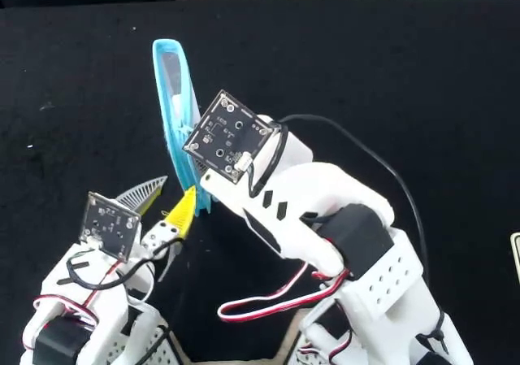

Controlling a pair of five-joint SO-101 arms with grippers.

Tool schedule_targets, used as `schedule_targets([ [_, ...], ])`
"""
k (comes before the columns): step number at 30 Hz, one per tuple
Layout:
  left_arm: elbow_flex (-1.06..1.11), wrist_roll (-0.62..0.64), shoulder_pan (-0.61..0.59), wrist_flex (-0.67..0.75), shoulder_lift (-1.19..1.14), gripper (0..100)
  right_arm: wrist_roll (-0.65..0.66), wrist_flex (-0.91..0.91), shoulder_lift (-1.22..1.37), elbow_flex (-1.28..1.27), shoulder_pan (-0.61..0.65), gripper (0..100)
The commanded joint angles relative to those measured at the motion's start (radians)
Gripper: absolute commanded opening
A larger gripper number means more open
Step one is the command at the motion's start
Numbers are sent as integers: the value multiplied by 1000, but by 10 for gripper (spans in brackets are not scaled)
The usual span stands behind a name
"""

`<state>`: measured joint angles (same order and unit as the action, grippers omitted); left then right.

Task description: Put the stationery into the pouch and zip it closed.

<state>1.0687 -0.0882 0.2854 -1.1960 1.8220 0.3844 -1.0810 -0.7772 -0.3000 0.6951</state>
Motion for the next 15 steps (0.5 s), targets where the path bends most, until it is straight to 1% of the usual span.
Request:
schedule_targets([
  [1, 5, 23, 5, 107, 0, 149, 8, 23, -1, 10, -15, 11],
  [8, 205, 11, 4, 361, 0, 149, 8, 18, -1, 10, -15, 11],
  [11, 245, 9, 4, 411, 0, 149, 8, 18, -1, 10, -15, 11],
  [15, 269, 9, 4, 440, 0, 148, 8, 18, -1, 10, -15, 11],
])
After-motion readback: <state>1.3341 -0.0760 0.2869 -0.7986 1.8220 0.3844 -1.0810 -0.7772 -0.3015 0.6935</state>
